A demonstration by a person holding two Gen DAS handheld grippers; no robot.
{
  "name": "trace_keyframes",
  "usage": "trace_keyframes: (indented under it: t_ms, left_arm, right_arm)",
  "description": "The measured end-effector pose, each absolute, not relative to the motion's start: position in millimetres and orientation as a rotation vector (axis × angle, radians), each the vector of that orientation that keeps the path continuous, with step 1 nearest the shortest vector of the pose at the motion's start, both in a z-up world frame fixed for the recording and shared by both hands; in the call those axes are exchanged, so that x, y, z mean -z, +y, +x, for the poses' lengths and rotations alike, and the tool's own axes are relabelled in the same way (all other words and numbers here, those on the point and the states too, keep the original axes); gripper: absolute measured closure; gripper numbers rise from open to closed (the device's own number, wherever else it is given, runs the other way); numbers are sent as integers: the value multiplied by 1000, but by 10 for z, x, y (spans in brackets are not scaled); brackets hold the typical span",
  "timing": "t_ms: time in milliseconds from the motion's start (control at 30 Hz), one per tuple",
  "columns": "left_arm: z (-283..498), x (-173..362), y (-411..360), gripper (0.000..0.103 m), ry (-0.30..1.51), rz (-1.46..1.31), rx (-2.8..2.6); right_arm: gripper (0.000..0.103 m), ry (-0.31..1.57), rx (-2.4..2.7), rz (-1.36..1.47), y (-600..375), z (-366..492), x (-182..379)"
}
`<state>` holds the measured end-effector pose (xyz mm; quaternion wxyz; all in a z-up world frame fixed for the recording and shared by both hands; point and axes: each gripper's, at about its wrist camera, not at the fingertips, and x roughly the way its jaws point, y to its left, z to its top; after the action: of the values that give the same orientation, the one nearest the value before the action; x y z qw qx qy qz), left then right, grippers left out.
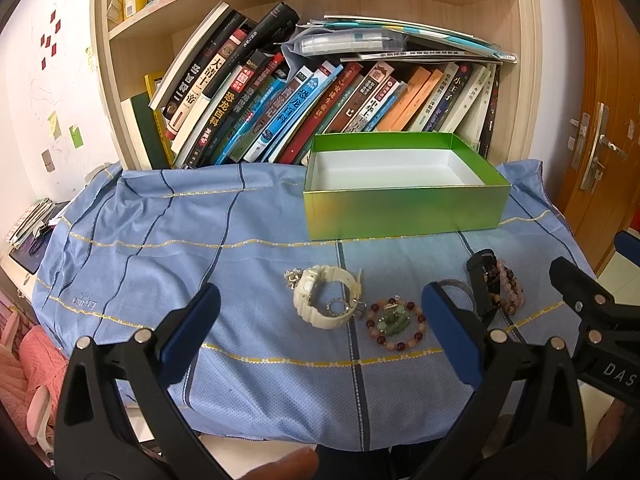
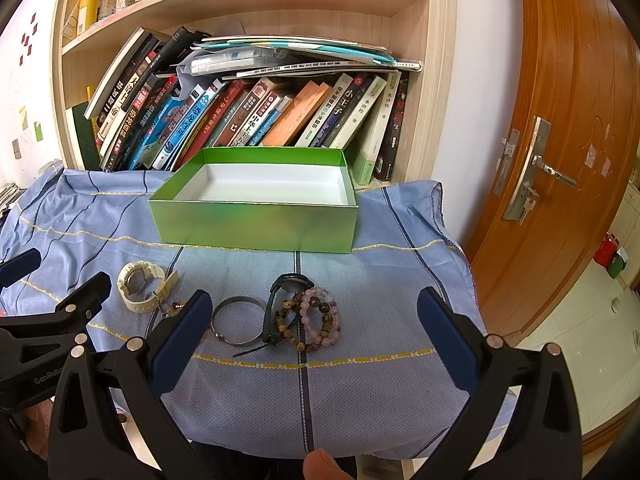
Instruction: Organize jewelry
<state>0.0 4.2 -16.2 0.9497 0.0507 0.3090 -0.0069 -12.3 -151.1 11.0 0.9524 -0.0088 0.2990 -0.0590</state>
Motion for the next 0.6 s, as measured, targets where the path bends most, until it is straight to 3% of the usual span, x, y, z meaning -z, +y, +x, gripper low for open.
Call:
trace_keyframes:
  t_ms: [600]
  left_arm:
    - [35,184,44,4,642,107,13]
  right_arm:
    - [3,612,119,-14,-1567,-111,-95]
